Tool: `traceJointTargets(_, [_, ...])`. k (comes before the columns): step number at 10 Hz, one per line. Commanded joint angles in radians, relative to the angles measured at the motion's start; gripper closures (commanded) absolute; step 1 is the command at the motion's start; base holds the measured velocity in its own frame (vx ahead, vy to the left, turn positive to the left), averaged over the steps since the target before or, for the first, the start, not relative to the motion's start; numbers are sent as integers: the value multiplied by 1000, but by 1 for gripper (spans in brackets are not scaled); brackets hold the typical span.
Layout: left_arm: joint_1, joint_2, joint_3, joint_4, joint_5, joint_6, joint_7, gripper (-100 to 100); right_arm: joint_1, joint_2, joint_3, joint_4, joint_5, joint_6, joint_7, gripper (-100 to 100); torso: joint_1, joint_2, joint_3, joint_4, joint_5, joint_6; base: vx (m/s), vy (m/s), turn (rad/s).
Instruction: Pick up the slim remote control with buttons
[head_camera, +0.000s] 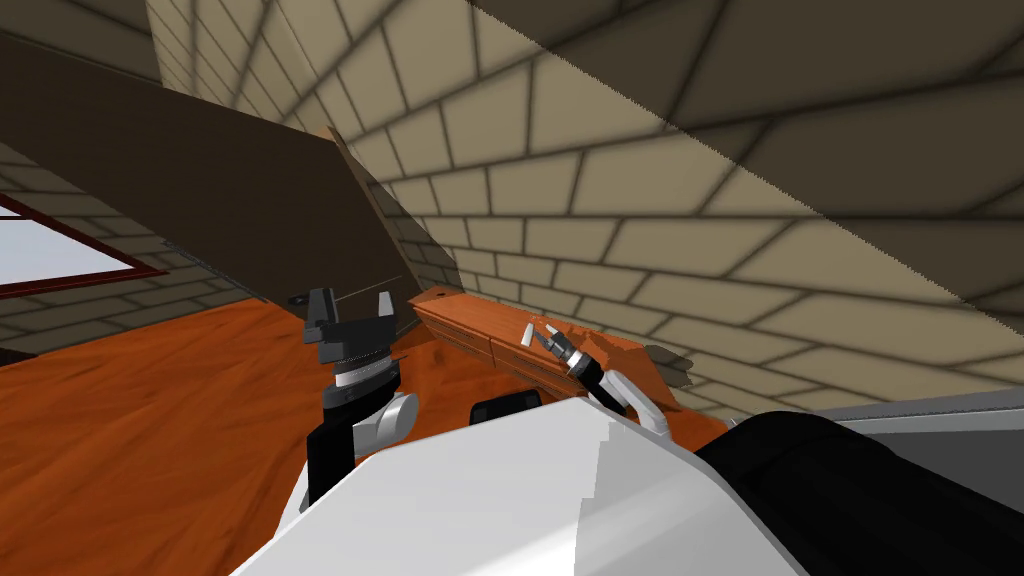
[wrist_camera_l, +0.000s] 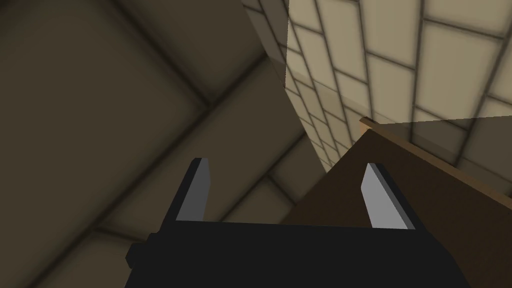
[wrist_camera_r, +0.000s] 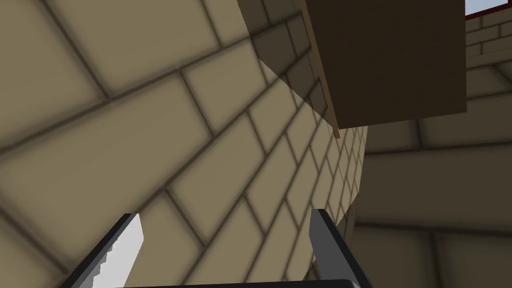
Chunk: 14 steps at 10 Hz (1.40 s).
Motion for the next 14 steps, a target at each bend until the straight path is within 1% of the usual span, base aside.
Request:
traceJointTargets(1, [0, 0, 0, 0, 0, 0, 0, 0, 2, -40, 14, 39, 50, 7, 1, -100, 0, 0, 0, 0, 0, 0, -14, -15, 226])
traceJointTargets(2, [0, 0, 0, 0, 0, 0, 0, 0, 2, -40, 14, 39, 81, 7, 1, -100, 0, 0, 0, 0, 0, -1, -11, -17, 129])
traceJointTargets(3, [0, 0, 0, 0, 0, 0, 0, 0, 0, -71, 30, 80, 112, 9, 8, -100, 0, 0, 0, 0, 0, 0, -12, -14, 183])
traceJointTargets(4, [0, 0, 0, 0, 0, 0, 0, 0, 0, -71, 30, 80, 146, 9, 8, -100, 0, 0, 0, 0, 0, 0, -11, -13, 168])
traceJointTargets(5, [0, 0, 0, 0, 0, 0, 0, 0, -2, -102, 46, 121, 177, 10, 16, -100, 0, 0, 0, 0, 0, 0, -8, -9, 299])
traceJointTargets(6, [0, 0, 0, 0, 0, 0, 0, 0, -2, -102, 46, 122, 211, 10, 16, -100, 0, -1, 0, 0, 0, -1, -4, -13, 137])
traceJointTargets(7, [0, 0, 0, 0, 0, 0, 0, 0, -6, -132, 63, 158, 243, 10, 25, -100, 0, -1, 0, 0, 0, 0, -3, -7, 275])
traceJointTargets(8, [0, 0, 0, 0, 0, 0, 0, 0, -6, -132, 63, 165, 272, 10, 25, -100, 0, -1, -1, 0, 0, 0, -1, -13, 145])
traceJointTargets(9, [0, 0, 0, 0, 0, 0, 0, 0, -10, -162, 82, 200, 302, 10, 35, -100, 0, -1, -1, 0, 0, 0, 3, -10, 240])
traceJointTargets(10, [0, 0, 0, 0, 0, 0, 0, 0, -10, -162, 82, 209, 329, 10, 35, -100, 0, -1, -1, 0, 0, 0, 4, -12, 177])
traceJointTargets(11, [0, 0, 0, 0, 0, 0, 0, 0, -10, -162, 82, 209, 338, 10, 35, -100, 0, -1, -1, 0, 0, 0, 2, -7, 6])
traceJointTargets(12, [0, 0, 0, 0, 0, 0, 0, 0, -14, -192, 101, 254, 379, 9, 47, -100, 1, -1, -1, 0, 0, 1, 5, -1, 283])
traceJointTargets(13, [0, 0, 0, 0, 0, 0, 0, 0, -14, -192, 101, 254, 401, 9, 47, -100, 1, -2, -1, 0, 0, 0, 6, -9, 182])
traceJointTargets(14, [0, 0, 0, 0, 0, 0, 0, 0, -20, -221, 121, 299, 433, 8, 60, -100, 0, -2, -1, 0, 0, 0, 9, -7, 365])
